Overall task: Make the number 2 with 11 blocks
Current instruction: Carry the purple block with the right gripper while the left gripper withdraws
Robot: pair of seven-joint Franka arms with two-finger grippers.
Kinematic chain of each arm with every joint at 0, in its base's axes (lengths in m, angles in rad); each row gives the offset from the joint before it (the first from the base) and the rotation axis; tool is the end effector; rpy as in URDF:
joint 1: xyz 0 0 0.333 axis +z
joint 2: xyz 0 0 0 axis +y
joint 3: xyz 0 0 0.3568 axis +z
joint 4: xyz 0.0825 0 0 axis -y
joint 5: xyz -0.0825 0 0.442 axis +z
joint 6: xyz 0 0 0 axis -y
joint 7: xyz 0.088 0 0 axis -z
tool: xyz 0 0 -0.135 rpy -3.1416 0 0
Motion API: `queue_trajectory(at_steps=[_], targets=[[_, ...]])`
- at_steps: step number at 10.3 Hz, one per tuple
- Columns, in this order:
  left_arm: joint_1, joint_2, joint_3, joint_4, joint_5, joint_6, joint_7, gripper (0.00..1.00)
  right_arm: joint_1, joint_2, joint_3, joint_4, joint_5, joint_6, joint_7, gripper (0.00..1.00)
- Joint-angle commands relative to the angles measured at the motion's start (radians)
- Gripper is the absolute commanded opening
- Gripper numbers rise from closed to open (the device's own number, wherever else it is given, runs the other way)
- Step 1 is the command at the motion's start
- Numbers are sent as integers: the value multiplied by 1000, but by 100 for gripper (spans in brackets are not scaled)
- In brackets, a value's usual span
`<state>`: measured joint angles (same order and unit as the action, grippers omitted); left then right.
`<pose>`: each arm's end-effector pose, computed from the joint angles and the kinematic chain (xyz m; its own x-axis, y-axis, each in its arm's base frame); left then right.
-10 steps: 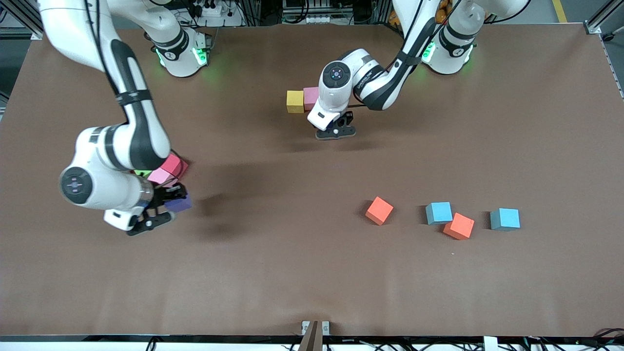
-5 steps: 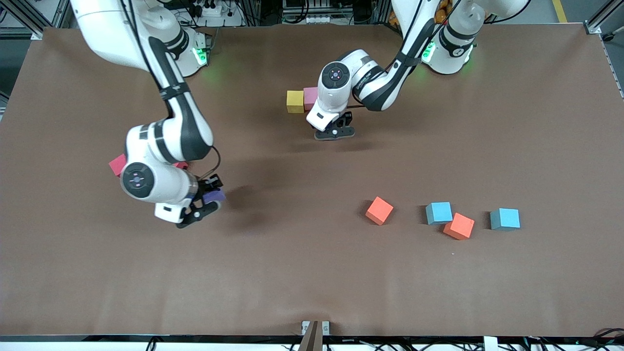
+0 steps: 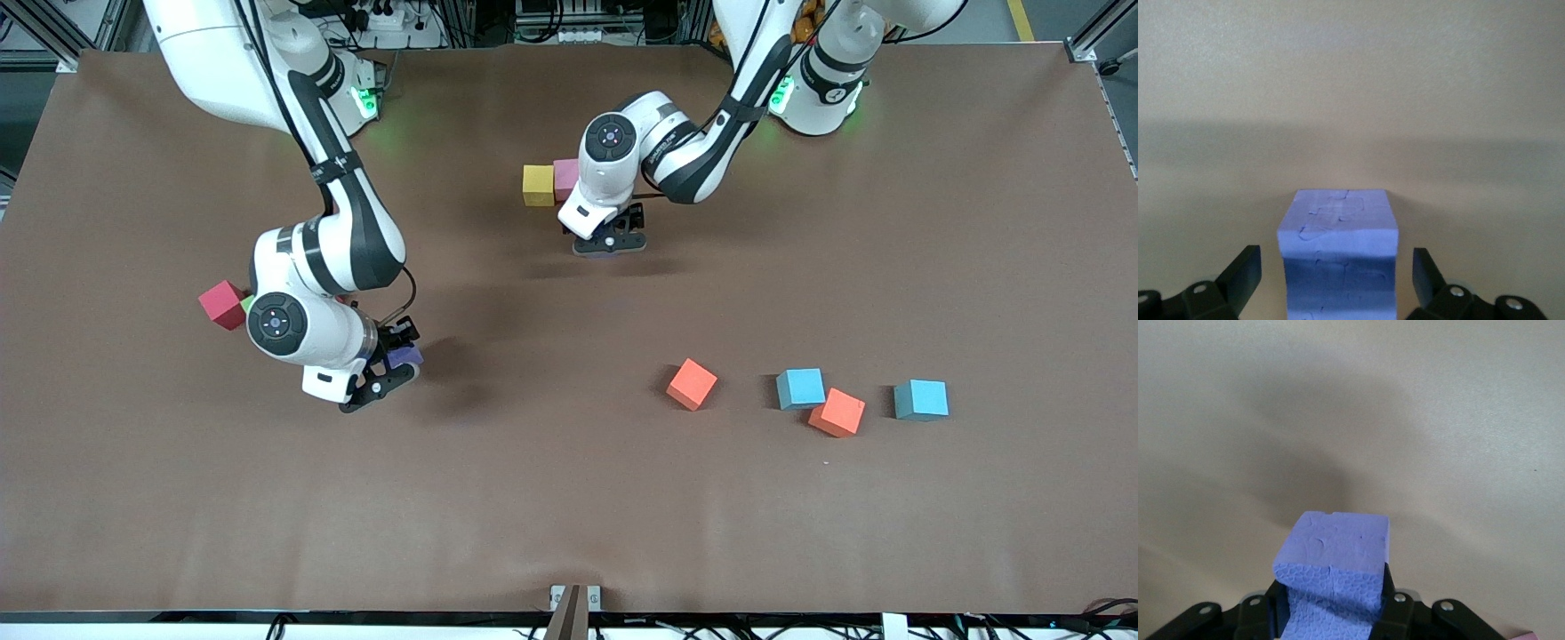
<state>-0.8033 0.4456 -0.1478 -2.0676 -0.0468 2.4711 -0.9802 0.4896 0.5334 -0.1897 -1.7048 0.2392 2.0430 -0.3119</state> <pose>0.3691 -0.5202 0.1748 0.9921 0.0781 -0.0982 0.0801 -0.9966 0.0170 0.6720 0.2383 0.2460 0.8627 0.4838 -0.1477 0.4648 -0.8734 -0.1456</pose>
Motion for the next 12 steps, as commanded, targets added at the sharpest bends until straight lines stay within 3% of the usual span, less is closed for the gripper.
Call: queue_trajectory(at_steps=[1,4,6,10,12], targets=[[-8,-100,17,1,22,-35,-6,100,49,-15,1,-16,-5,9,4,26],[21,-212,72,0,53,-40,4,100,133,-15,1,-16,-6,17,-12,29],[87,-248,73,1,76,-40,49,100,231,-13,-1,-18,-14,34,-52,29],[300,-303,66,7,76,-63,300,100,449,-3,-10,-62,-47,154,-130,28],[383,-301,68,17,76,-69,404,100,521,3,-11,-64,-109,158,-195,22]])
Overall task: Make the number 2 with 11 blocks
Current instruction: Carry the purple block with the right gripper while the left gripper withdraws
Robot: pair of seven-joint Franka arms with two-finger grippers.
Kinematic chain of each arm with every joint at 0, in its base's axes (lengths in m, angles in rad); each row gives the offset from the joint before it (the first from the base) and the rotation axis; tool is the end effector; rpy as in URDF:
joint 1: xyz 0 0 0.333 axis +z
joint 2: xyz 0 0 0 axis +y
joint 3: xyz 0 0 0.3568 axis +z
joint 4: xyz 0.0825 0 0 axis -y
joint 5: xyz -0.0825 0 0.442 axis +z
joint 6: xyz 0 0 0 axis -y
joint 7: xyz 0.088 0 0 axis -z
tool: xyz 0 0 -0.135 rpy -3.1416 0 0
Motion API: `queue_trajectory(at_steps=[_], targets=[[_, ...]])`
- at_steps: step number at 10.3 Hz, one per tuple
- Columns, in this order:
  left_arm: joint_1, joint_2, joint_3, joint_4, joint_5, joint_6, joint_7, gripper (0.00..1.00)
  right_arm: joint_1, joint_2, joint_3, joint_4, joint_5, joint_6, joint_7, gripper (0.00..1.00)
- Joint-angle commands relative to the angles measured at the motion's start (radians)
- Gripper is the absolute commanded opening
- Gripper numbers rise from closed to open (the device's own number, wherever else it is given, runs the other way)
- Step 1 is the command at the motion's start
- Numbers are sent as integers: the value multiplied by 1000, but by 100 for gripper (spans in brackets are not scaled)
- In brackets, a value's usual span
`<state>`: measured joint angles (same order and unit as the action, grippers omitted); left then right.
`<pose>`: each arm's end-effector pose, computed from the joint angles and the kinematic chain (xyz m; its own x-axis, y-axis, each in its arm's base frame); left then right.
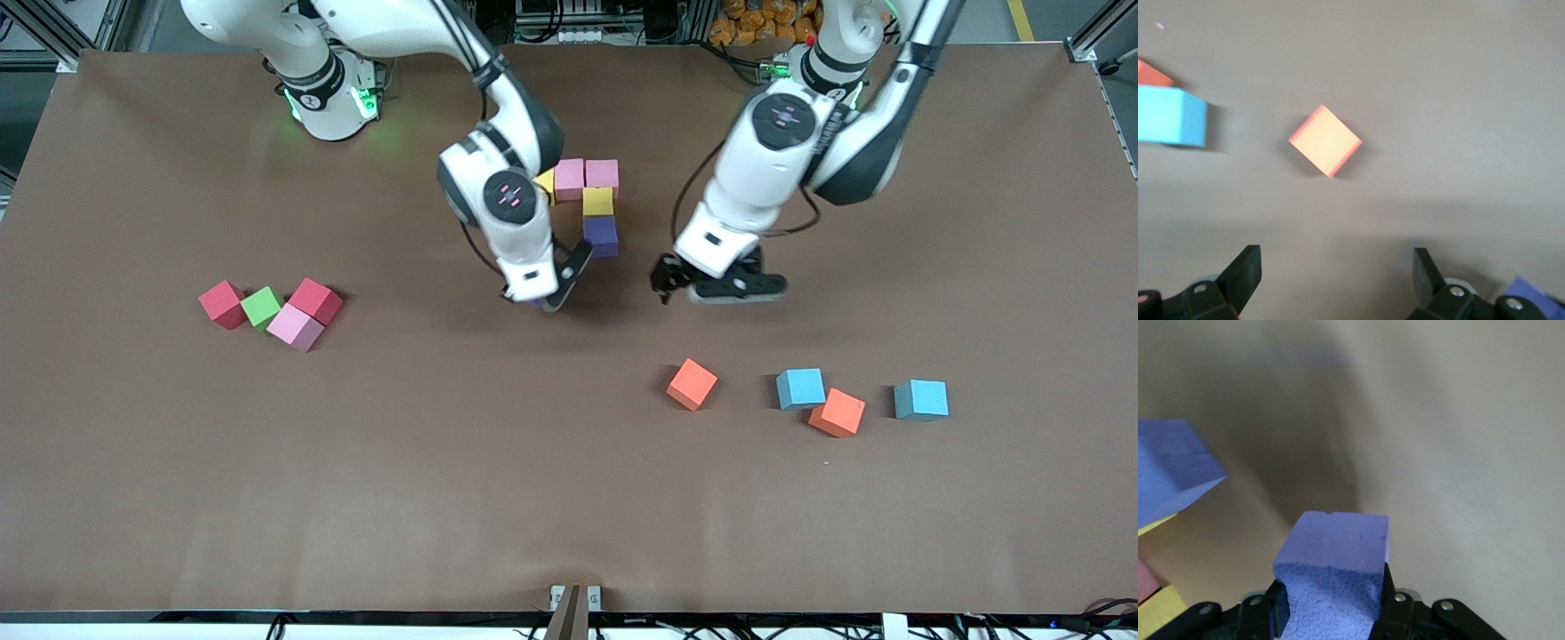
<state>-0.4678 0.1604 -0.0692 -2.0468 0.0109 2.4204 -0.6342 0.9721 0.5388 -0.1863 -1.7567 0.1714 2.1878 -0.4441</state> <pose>0.5655 -0.3353 0.3626 0.9803 0.1013 0.1694 0.0801 -0.9886 0.1275 0.4913 0.5179 0.2276 0.4095 0.9094 -0.0723 0.9073 -0.4143 -0.0724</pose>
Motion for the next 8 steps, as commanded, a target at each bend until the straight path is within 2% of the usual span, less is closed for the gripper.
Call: queue_trajectory(at_steps=[1,2,4,6,7,8], targets=[[90,-15,-11,16,18,-62,150,100,68,-3,-16,-35,-49,20,-99,18],[131,-9,-11,61,3,-140,274,100,112,-6,-45,-65,-49,52,-113,15],[149,19,-6,108,12,-207,304,100,197,0,-93,-105,-38,92,-113,14],[185,57,-1,109,17,-210,321,100,212,6,-93,-107,-36,93,-120,13],[192,67,0,108,14,-213,391,100,223,10,-93,-107,-24,95,-125,13],[204,68,2,106,11,-225,454,100,237,22,-93,-106,21,96,-160,13]])
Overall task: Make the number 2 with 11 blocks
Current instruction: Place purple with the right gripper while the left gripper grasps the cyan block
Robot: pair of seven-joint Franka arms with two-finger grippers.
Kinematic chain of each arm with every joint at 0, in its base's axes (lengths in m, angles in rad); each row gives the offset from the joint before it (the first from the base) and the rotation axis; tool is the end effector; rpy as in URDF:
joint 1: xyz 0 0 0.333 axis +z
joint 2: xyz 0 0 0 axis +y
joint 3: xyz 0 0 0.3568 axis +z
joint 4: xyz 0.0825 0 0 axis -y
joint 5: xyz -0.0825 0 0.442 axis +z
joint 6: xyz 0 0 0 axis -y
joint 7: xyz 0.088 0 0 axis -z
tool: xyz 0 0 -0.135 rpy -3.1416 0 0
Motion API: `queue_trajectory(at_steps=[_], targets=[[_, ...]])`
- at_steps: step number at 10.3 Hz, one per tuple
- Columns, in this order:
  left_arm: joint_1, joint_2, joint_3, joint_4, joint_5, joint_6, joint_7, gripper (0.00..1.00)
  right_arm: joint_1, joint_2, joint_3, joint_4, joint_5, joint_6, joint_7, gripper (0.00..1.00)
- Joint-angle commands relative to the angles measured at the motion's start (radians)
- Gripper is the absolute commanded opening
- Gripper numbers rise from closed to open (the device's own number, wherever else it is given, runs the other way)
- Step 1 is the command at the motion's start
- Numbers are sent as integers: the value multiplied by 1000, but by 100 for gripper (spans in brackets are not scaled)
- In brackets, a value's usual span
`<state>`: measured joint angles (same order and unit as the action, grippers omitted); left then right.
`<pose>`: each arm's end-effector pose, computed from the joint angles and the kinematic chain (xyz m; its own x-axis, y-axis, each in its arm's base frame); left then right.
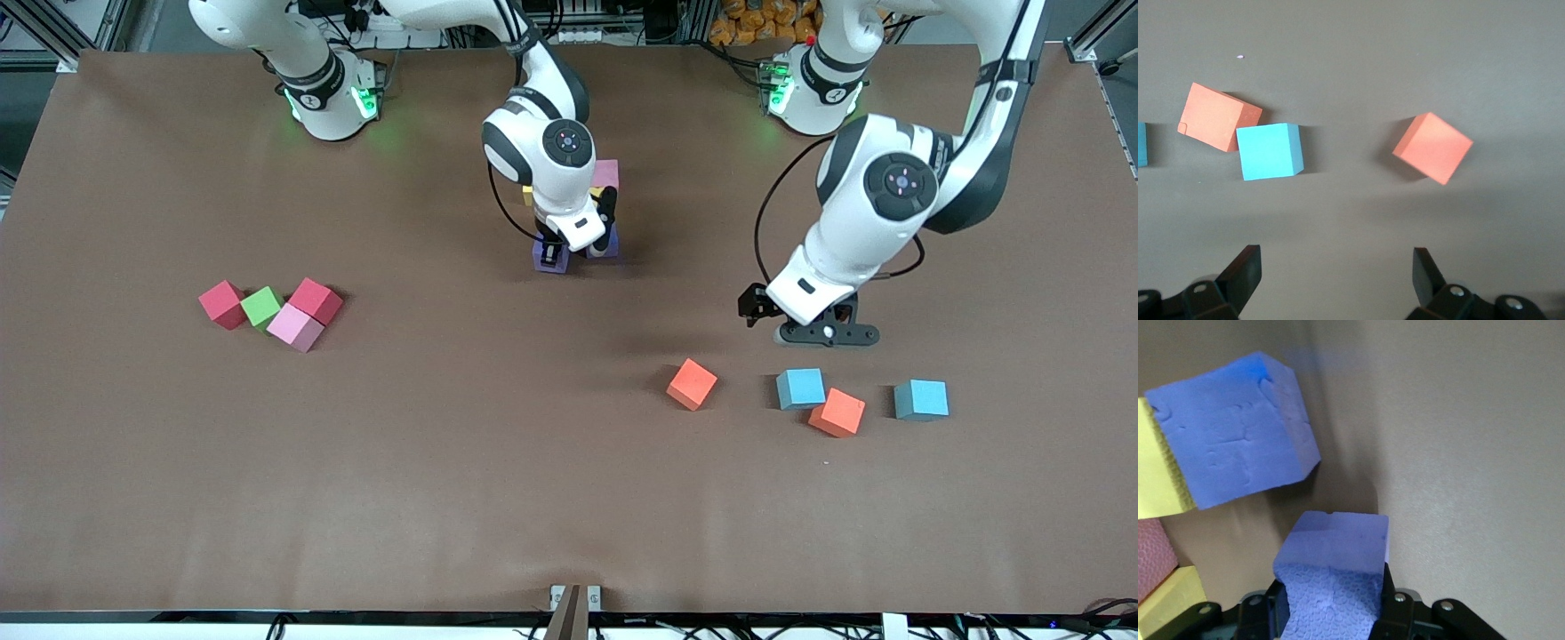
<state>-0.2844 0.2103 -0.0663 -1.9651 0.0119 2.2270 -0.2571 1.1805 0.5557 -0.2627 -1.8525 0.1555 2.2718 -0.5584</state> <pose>0.6210 -0.2252 0.3514 0.9940 -0.0981 0.0493 -0.0990 -0.9949 0.0172 0.4071 0.5536 0.1852 0.1683 0.9795 -0.1105 0.9844 -0.1728 -0.0326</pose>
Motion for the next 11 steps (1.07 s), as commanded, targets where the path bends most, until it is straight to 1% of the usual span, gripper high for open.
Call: queue_trajectory(at_steps=[1,3,5,7,8,11], targets=[[40,29,-1,26,16,-35,120,100,42,7,-20,-11,67,11,-75,13],[63,47,-1,32,17,-35,285,100,60,19,-26,-10,81,12,-75,13],[73,81,11,52,29,-30,524,100,70,30,-26,-5,107,12,-77,12],[103,118,11,80,33,-12,719,100,73,36,-26,-1,107,14,-77,12],[106,144,11,89,34,3,830,100,77,39,-26,3,110,23,-75,12],[130,161,17,89,33,81,1132,100,82,58,-32,25,111,23,-75,12]])
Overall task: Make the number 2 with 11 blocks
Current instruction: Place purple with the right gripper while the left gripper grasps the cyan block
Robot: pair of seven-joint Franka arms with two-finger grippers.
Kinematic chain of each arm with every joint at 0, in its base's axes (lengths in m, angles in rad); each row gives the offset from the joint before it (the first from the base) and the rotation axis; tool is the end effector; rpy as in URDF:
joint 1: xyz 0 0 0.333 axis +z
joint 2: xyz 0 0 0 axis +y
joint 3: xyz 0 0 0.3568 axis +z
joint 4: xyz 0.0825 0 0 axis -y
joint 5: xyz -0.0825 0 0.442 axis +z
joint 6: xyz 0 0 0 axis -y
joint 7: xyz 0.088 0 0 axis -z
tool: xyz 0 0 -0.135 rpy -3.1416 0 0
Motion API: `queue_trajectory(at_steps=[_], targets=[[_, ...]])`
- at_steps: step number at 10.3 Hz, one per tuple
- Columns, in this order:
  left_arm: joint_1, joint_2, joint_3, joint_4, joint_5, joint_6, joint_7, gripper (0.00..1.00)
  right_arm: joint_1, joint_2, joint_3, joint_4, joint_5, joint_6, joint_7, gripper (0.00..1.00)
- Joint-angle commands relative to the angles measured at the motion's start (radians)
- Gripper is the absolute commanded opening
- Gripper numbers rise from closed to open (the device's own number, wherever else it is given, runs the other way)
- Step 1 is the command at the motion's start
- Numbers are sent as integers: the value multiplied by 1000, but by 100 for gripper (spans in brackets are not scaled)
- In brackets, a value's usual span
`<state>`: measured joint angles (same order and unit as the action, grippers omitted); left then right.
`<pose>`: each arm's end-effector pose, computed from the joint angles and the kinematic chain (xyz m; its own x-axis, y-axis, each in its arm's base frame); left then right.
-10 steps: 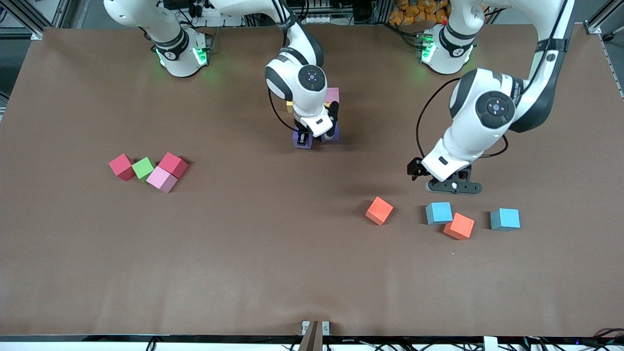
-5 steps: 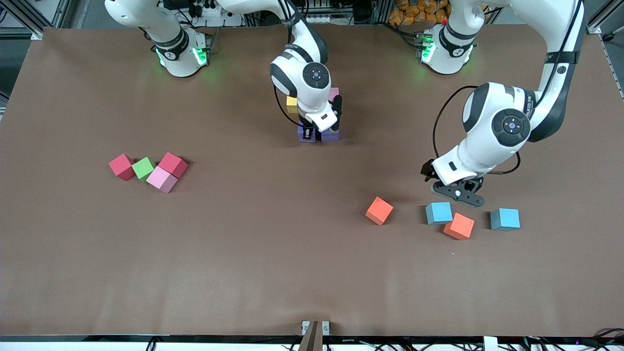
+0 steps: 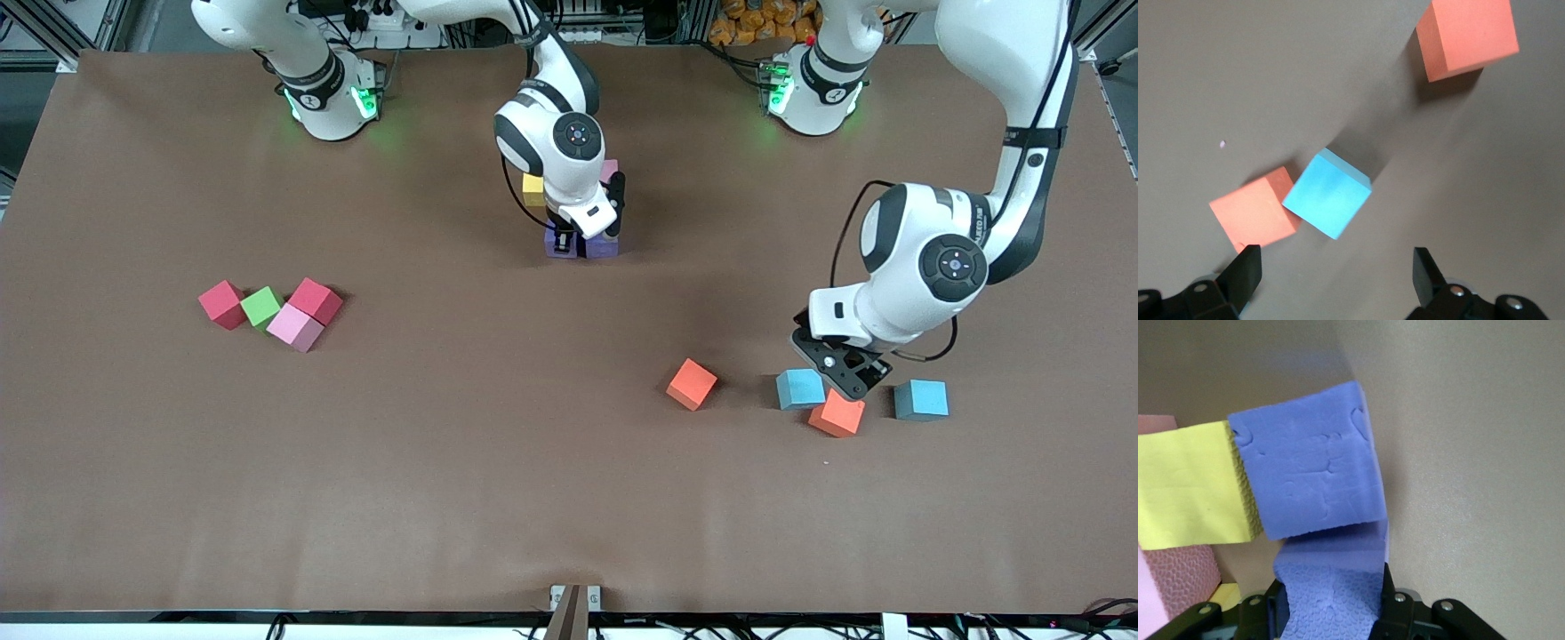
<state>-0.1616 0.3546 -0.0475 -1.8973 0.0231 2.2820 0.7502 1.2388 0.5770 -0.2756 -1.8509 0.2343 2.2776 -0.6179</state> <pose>0.6741 -0.1406 0.2927 0.5642 -0.8253 0.0214 -0.8251 -0.5646 -0.0219 0.3784 0.5725 0.1732 0.1156 0.9889 -0.0929 0.9894 -0.1229 -0.0770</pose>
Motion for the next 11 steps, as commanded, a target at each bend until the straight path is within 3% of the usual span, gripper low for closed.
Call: queue_trajectory(at_steps=[1,4,8,11], targets=[[7,26,0,20,23,69,214,100,25,41,-20,30,34,17,-14,12],[7,75,0,17,23,198,421,100,27,58,-21,48,34,19,-8,12],[5,99,-2,14,170,247,443,100,33,69,-21,56,36,36,-5,12],[8,115,-3,7,159,258,474,100,34,72,-21,56,36,43,-5,12]])
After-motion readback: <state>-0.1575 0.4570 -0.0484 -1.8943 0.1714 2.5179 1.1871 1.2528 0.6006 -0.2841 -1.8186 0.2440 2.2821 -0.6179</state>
